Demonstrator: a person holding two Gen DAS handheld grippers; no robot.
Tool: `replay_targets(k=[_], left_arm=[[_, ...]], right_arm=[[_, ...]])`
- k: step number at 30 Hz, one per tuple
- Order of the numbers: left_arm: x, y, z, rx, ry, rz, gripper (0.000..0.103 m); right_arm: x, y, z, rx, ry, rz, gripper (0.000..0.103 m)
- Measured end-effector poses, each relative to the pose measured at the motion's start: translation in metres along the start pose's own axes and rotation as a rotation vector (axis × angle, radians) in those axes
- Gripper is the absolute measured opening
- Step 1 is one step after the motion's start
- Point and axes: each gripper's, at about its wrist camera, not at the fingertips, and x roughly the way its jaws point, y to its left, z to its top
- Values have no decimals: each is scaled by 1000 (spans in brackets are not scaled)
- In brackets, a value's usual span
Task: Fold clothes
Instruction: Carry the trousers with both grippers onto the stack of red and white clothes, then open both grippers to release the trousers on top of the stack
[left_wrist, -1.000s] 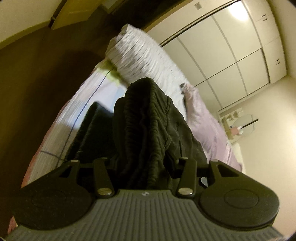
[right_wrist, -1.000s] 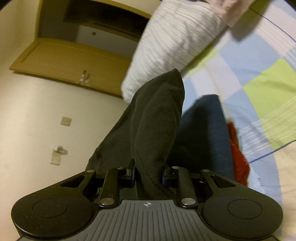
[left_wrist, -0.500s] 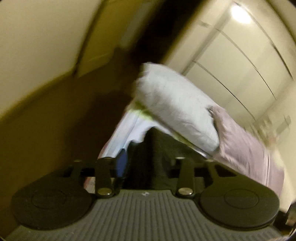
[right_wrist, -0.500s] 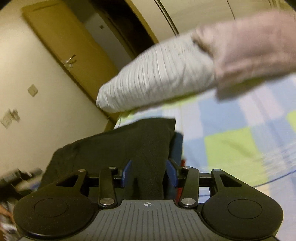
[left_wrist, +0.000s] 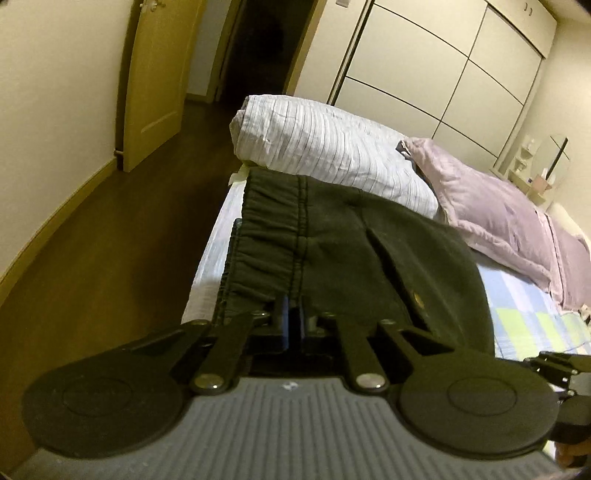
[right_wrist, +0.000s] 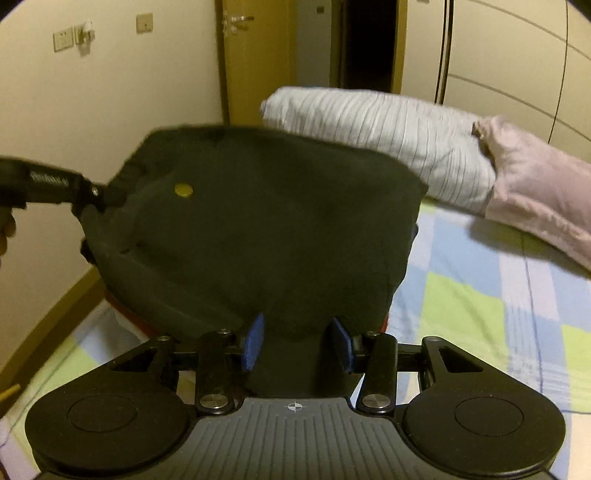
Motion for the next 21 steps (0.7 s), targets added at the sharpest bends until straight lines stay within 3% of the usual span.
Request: replay_targets(k=[4,7,11,14,21], left_arm=[[-7,-24,10,52,36,96,7],[-32,-54,26,73,82,167,8],[-77,-86,35,21,118,239,30],[-103,-108,38,-25,187,278,33],[-147,-164,43,33,222,334,47]], right_arm=[[3,-4,6,28,69,8,45],[-19,-17,21,138,129,44,45],[-58,-20,30,206,151,79,47],[-89,-17,34,223,166,79,69],[-134,-7,49,203,192,21,69]])
